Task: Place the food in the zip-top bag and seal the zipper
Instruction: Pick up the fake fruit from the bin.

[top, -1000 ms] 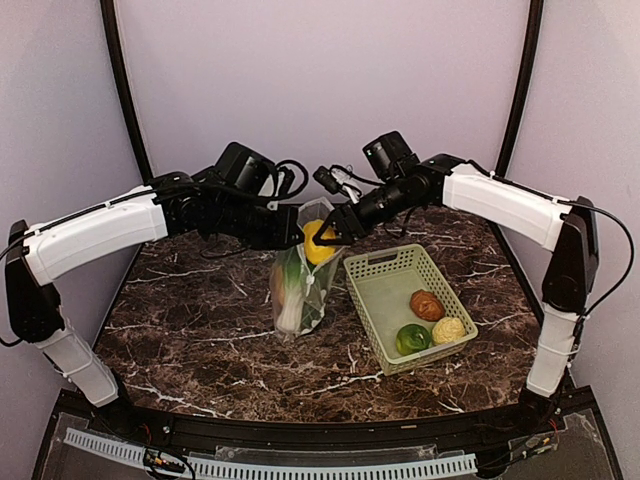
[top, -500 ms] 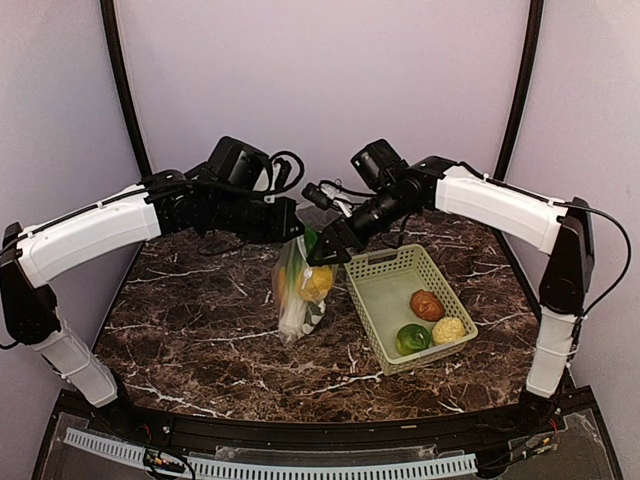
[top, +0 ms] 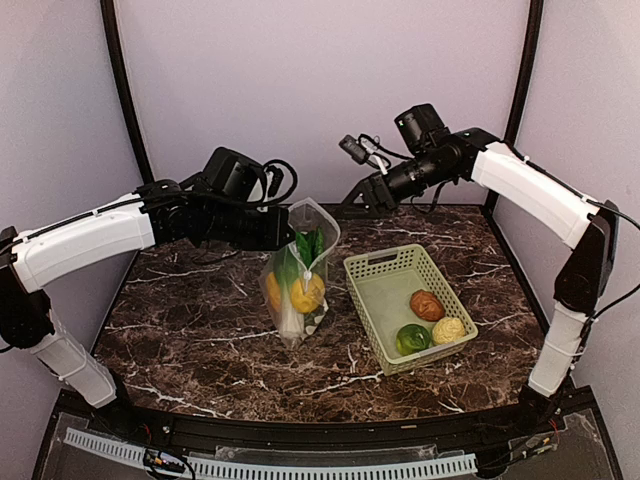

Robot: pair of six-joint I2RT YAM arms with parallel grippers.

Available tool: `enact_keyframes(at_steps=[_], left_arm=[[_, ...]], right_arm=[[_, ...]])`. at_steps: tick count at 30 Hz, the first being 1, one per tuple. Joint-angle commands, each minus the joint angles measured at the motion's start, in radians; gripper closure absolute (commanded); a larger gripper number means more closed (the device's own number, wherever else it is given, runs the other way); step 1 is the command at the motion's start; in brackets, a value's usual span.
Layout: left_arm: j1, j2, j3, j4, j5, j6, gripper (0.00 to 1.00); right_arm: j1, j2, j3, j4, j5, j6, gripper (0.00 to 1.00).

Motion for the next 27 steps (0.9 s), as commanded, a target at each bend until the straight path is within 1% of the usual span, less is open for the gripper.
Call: enact_keyframes(at_steps=[1, 3, 7, 10, 14, 16, 18, 19, 20, 21, 23, 24, 27], left_arm=[[0.004, -0.016, -0.019, -0.003, -0.005, 0.019, 0.99], [0.004, -0.016, -0.018, 0.021, 0.033, 0.007, 0.99], [0.004, -0.029, 0.000, 0.028, 0.021, 0.008, 0.99], [0.004, -0.029, 0.014, 0.024, 0.031, 0.020, 0.99], [0.005, -0.024, 0.018, 0.037, 0.089, 0.029, 0.99], [0.004, -0.016, 0.052, 0.006, 0.103, 0.009, 0.99], [0.002, -0.014, 0.056, 0.014, 0.123, 0.039, 0.99], [0.003, -0.014, 0.050, 0.008, 0.104, 0.057, 0.99], [0.004, -0.007, 0.052, -0.031, 0.041, 0.058, 0.99], [0.005, 0.003, 0.063, -0.048, 0.043, 0.059, 0.99], [0.006, 0.004, 0.083, -0.042, 0.114, 0.064, 0.99], [0.005, 0.002, 0.077, -0.032, 0.117, 0.063, 0.99], [0.005, 0.011, 0.081, -0.077, 0.055, 0.079, 0.99]], right_arm=[[-0.104, -0.096, -0.047, 0.012, -0.017, -0.044, 0.16], [-0.141, -0.133, -0.097, 0.013, 0.002, -0.078, 0.16], [-0.196, -0.207, -0.216, -0.011, 0.042, -0.196, 0.17], [-0.209, -0.262, -0.314, -0.039, 0.085, -0.300, 0.18], [-0.212, -0.318, -0.453, -0.063, 0.201, -0.395, 0.18], [-0.212, -0.324, -0.512, -0.064, 0.271, -0.413, 0.18], [-0.214, -0.315, -0.554, -0.060, 0.342, -0.415, 0.18], [-0.213, -0.304, -0.567, -0.060, 0.366, -0.415, 0.18], [-0.214, -0.290, -0.573, -0.061, 0.384, -0.411, 0.18], [-0.213, -0.274, -0.574, -0.068, 0.400, -0.405, 0.18], [-0.213, -0.245, -0.571, -0.084, 0.418, -0.402, 0.18], [-0.213, -0.233, -0.570, -0.089, 0.424, -0.399, 0.18], [-0.213, -0.200, -0.569, -0.101, 0.440, -0.397, 0.18]])
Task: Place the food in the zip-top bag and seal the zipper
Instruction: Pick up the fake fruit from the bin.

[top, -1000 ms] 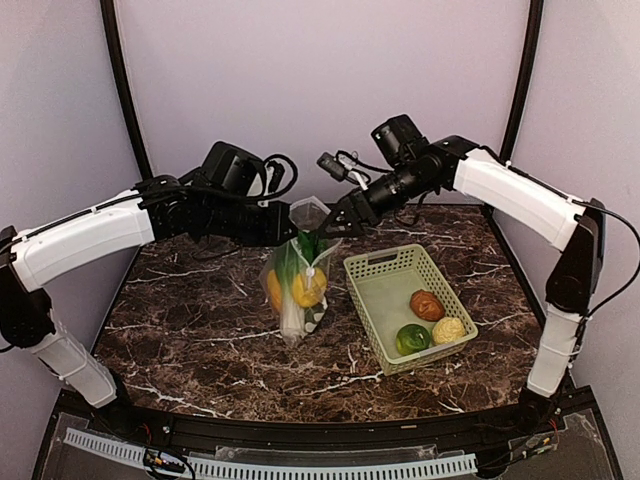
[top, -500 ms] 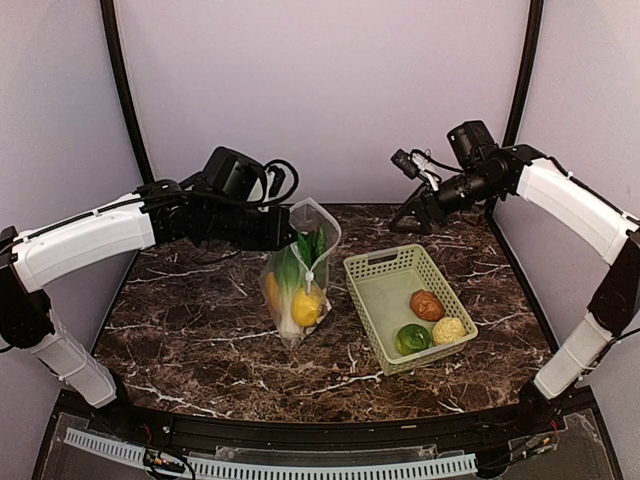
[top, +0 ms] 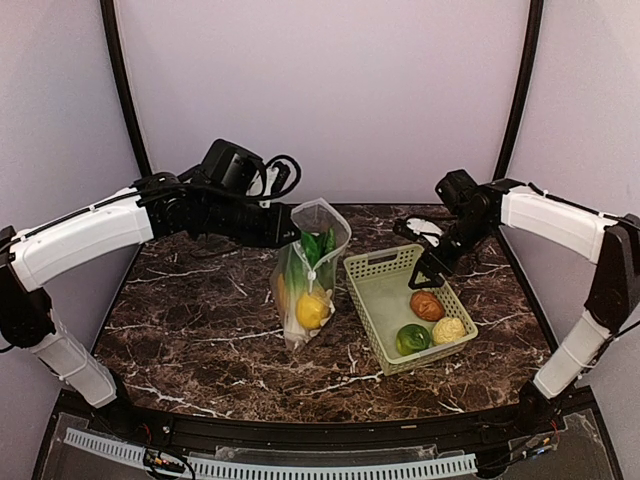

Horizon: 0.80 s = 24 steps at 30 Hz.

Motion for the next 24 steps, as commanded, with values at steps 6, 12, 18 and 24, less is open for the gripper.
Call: enact_keyframes(at_steps=[6, 12, 18, 24], left_arm=[[0.004, 0.001, 0.002, -0.035, 0.019, 0.013, 0.99], [0.005, -0.003, -0.014, -0.028, 0.015, 0.012, 0.99], [0.004, 0.007, -0.009, -0.021, 0.029, 0.007, 0.99], [0.005, 0.007, -0.011, -0.022, 0.024, 0.007, 0.99]], right_arm=[[-0.006, 0.084, -0.003, -0.052, 0.123, -0.004, 0.18], [-0.006, 0.119, -0.022, -0.023, 0.182, 0.027, 0.18], [-0.001, 0.162, -0.022, 0.026, 0.279, 0.080, 0.20], [0.014, 0.193, -0.036, 0.020, 0.298, 0.106, 0.21]])
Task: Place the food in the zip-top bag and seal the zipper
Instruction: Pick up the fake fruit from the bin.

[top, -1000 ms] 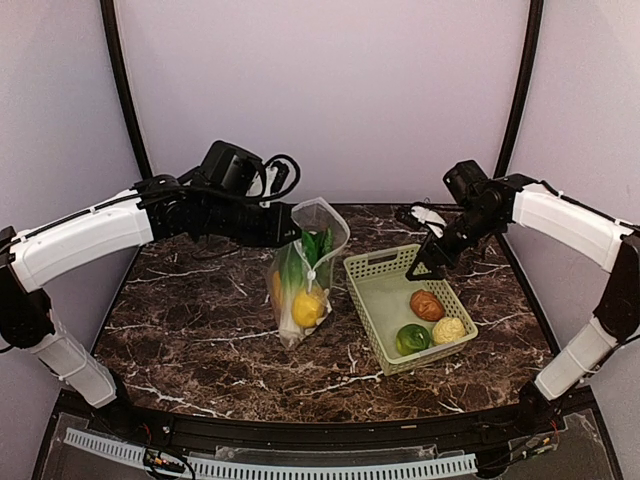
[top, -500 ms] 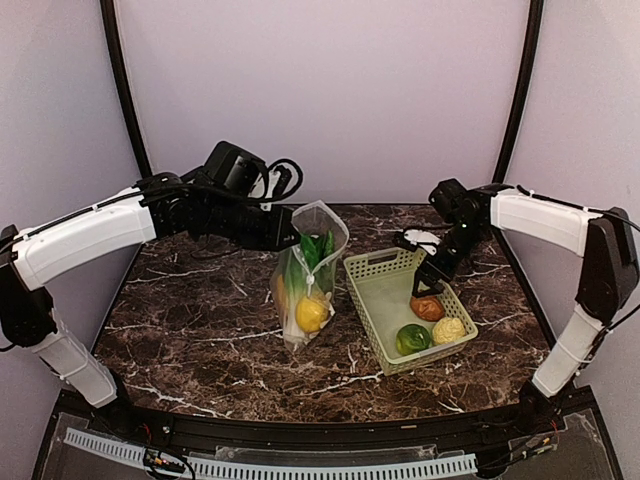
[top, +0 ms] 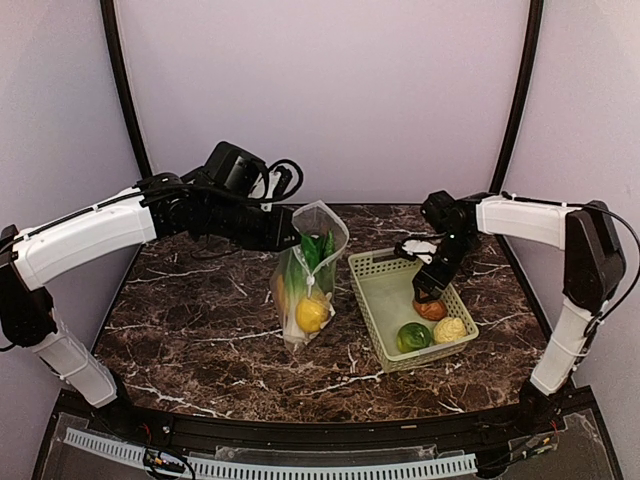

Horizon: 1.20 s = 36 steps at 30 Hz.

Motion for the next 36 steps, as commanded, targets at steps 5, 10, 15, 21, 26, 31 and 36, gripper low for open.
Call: enact_keyframes(at_steps=[5, 10, 15, 21, 26, 31, 36], left_arm=[[0.005, -0.001, -0.013, 0.006, 0.005, -0.001, 0.99], [0.005, -0.004, -0.016, 0.006, 0.004, -0.004, 0.99], [0.004, -0.004, -0.019, 0.007, 0.001, -0.007, 0.99], [0.004, -0.011, -0.027, 0.006, -0.003, -0.012, 0.99], [0.004, -0.023, -0.040, 0.008, -0.013, -0.014, 0.99], [0.004, -0.024, -0.046, 0.020, -0.013, -0.018, 0.99], [0.004, -0.011, -0.032, 0.026, -0.005, -0.024, 0.99]], right_arm=[[0.030, 0.031, -0.034, -0.002, 0.022, 0.046, 0.23], [0.045, 0.043, -0.055, -0.010, 0.020, 0.053, 0.24], [0.056, 0.062, -0.053, -0.006, 0.027, 0.058, 0.30], [0.058, 0.089, -0.026, 0.007, 0.108, 0.077, 0.35], [0.058, 0.055, 0.028, -0.002, 0.033, 0.085, 0.46], [0.056, -0.034, 0.155, 0.024, -0.027, 0.106, 0.47], [0.056, -0.049, 0.376, 0.032, -0.203, 0.156, 0.48]])
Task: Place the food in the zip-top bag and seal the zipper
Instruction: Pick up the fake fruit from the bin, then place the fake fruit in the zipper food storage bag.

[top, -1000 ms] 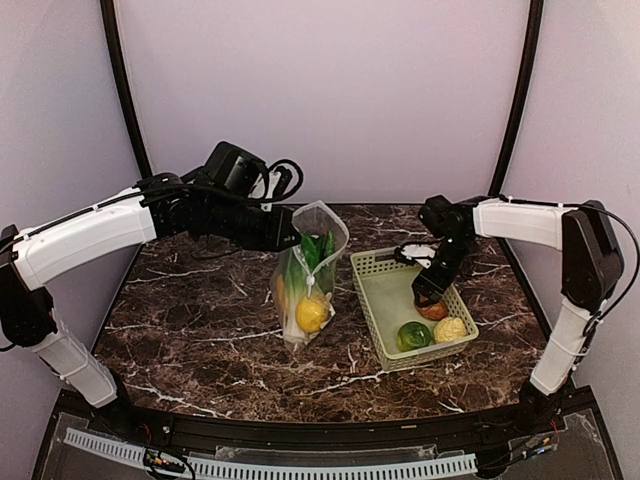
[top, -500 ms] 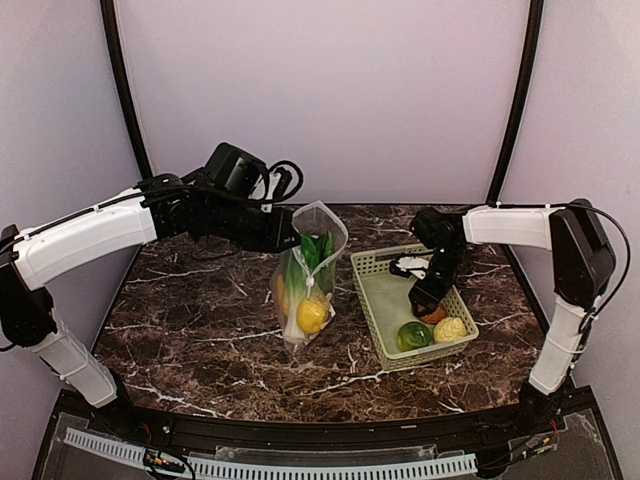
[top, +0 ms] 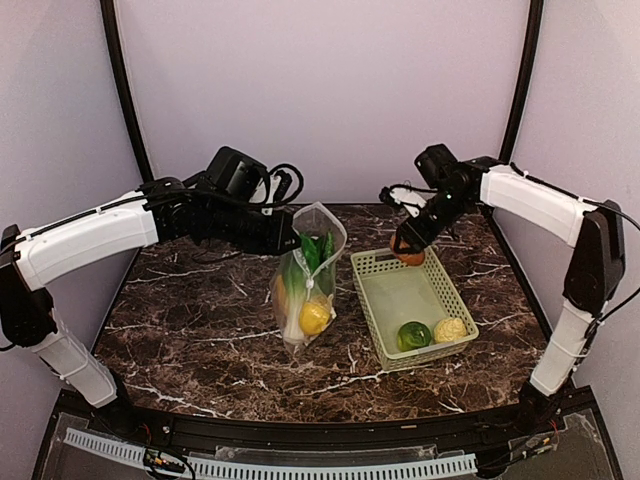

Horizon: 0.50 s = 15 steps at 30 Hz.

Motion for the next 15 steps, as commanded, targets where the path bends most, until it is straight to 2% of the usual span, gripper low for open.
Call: enact_keyframes(at_steps=[1, 5, 10, 15], left_arm=[[0.004, -0.013, -0.004, 0.007, 0.002, -0.012, 0.99], [0.004, -0.008, 0.004, 0.015, 0.012, -0.021, 0.99], [0.004, -0.005, 0.011, 0.015, 0.009, -0.025, 0.99], [0.005, -0.003, 0.004, 0.023, 0.000, -0.032, 0.99]], right_arm=[[0.004, -0.048, 0.201, 0.035, -0.201, 0.071, 0.48], [0.007, -0.023, 0.331, 0.101, -0.434, 0.163, 0.49], [0.023, 0.033, 0.368, 0.244, -0.673, 0.338, 0.49], [0.070, 0.148, 0.459, 0.247, -0.752, 0.406, 0.48]])
